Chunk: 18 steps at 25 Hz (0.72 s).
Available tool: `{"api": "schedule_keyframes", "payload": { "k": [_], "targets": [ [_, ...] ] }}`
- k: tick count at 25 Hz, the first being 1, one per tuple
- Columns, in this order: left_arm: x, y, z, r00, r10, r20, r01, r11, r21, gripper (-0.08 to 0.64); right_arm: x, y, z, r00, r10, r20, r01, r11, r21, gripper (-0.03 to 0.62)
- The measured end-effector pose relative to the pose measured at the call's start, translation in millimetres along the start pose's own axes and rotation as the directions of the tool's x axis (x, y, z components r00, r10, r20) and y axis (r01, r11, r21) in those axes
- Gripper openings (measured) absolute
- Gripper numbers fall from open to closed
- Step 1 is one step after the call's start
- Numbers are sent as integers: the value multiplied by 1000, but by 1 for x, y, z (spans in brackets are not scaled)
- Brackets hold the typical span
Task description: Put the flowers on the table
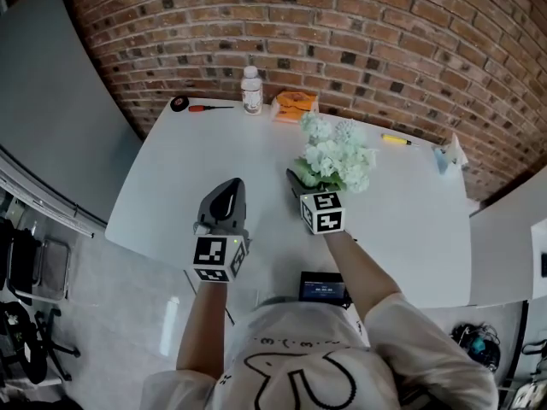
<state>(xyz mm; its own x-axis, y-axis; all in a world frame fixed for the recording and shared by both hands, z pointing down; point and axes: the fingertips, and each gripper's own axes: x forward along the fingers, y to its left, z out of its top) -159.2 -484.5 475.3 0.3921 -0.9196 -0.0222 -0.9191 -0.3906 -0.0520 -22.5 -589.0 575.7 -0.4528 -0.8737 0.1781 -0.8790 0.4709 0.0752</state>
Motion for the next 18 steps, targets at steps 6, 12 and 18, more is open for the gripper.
{"api": "schedule_keyframes", "payload": {
  "k": [6, 12, 18],
  "targets": [
    [2, 0, 8, 1000, -3, 9, 3, 1000, 5, 9, -5, -6, -5, 999, -34, -7, 35, 998, 57, 285],
    [3, -5, 12, 1000, -10, -1, 10, 1000, -5, 9, -12, -6, -9, 999, -37, -40, 40, 996, 77, 287],
    [-2, -11, 13, 999, -13, -33, 12, 1000, -25, 11, -27, -1, -20, 995, -16, -99, 25, 996, 90, 287]
  ]
}}
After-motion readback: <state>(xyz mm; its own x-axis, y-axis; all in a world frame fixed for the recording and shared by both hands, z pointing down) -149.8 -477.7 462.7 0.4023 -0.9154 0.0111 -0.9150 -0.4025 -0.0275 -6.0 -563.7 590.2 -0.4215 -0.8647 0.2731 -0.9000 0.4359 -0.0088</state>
